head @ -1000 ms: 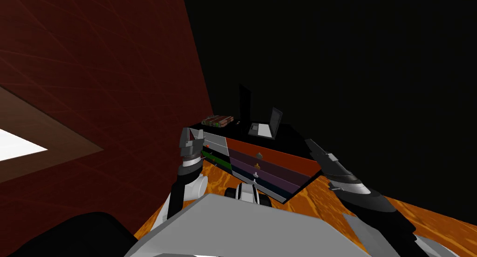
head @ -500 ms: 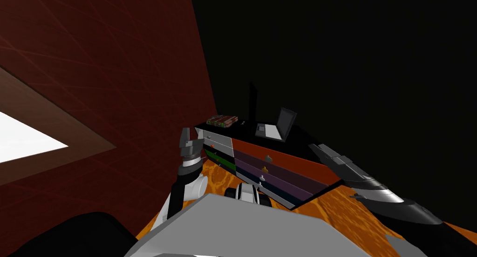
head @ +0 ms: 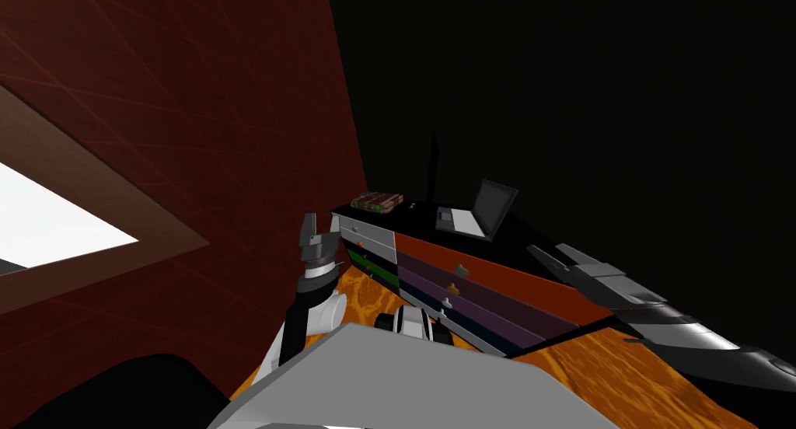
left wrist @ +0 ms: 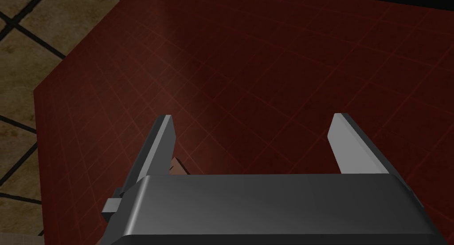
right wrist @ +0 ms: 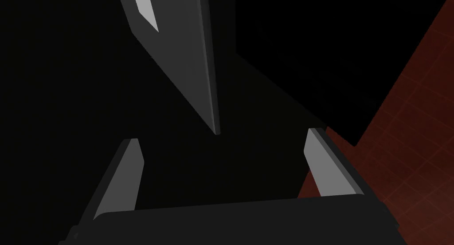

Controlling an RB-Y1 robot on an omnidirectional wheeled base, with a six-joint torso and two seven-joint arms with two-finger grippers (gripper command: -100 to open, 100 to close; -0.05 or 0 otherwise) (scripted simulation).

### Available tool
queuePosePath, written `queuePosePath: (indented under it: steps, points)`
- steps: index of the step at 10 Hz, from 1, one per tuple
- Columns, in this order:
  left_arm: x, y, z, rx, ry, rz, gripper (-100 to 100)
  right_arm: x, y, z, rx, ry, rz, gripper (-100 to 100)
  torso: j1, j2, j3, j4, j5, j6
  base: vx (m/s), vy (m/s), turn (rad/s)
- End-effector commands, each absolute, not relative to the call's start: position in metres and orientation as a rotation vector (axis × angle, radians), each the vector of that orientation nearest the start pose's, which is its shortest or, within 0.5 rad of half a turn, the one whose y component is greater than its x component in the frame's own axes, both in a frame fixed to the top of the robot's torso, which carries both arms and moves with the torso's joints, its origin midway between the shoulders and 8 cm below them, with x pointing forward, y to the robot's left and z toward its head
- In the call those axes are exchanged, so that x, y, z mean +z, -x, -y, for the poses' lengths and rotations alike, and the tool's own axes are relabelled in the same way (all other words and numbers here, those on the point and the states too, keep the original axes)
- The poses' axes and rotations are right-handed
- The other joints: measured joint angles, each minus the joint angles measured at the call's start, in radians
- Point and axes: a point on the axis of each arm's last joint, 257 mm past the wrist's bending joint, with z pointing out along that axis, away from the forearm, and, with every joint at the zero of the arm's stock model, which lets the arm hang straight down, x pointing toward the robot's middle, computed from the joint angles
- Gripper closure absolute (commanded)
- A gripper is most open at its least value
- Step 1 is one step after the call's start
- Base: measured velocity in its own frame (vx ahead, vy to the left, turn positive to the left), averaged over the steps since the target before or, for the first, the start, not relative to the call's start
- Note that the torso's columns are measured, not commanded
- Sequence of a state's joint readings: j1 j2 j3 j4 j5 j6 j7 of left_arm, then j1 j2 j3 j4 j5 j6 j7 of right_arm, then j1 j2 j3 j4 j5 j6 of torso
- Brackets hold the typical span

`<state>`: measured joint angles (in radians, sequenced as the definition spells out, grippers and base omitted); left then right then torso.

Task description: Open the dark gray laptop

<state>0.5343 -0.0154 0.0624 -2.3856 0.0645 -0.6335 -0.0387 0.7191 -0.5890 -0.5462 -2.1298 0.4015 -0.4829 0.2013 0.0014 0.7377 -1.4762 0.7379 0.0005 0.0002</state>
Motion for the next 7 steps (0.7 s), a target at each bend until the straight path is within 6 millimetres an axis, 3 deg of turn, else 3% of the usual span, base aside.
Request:
queuePosePath:
  steps: [1,3,4,6,7]
  points:
    - [0.083,-0.287,-0.299,-1.270,0.511,-0.427,0,-0.034,-0.329,0.452,0.054,0.157,-1.386,-100,-0.002,0.000,0.000,0.000,0.000,0.000,0.015,0.075,0.051]
    - [0.083,-0.287,-0.299,-1.270,0.511,-0.427,0,-0.029,-0.328,0.484,-0.099,0.236,-1.434,-100,0.000,0.000,0.000,0.000,0.000,0.000,0.049,0.101,0.090]
    - [0.083,-0.287,-0.299,-1.270,0.511,-0.427,0,-0.029,-0.328,0.483,-0.099,0.238,-1.434,-100,-0.001,-0.001,-0.001,0.000,0.000,0.000,0.025,0.065,-0.016]
    - [0.083,-0.287,-0.299,-1.270,0.511,-0.427,0,-0.020,-0.326,0.515,-0.249,0.314,-1.469,-100,-0.003,0.001,0.001,0.000,-0.001,0.000,0.022,0.085,0.076]
    - [0.083,-0.287,-0.299,-1.270,0.511,-0.427,0,-0.019,-0.328,0.514,-0.249,0.323,-1.470,-100,0.000,0.001,0.001,0.000,0.000,0.000,0.029,0.073,0.032]
